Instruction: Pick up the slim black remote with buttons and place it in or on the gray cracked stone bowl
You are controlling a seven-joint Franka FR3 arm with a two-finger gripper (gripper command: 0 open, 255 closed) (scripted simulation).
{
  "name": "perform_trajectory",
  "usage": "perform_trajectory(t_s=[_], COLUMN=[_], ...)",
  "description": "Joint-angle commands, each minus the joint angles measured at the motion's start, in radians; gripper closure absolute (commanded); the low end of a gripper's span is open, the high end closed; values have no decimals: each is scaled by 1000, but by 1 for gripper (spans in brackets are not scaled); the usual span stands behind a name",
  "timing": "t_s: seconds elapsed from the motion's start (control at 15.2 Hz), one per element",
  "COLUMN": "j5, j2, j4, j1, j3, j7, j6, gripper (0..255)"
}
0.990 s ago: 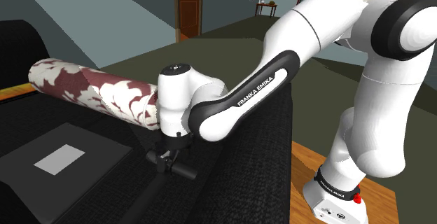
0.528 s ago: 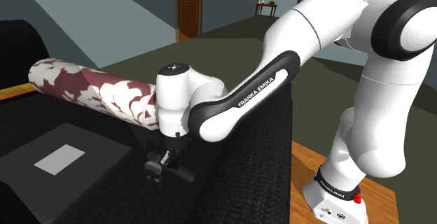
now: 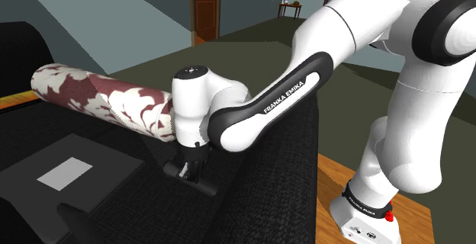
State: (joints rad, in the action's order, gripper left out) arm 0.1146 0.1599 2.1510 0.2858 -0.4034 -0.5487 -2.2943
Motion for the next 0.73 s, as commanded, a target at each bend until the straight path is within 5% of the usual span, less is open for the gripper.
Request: perform_trajectory(t_s=[0.0, 0.66], j5=[-8, -51], j2=[-14, -87], j4=[-11, -69], j1=[-1, -7], j3=[-3, -9], j7=[7, 40], j6=[26, 150], gripper=[255, 255])
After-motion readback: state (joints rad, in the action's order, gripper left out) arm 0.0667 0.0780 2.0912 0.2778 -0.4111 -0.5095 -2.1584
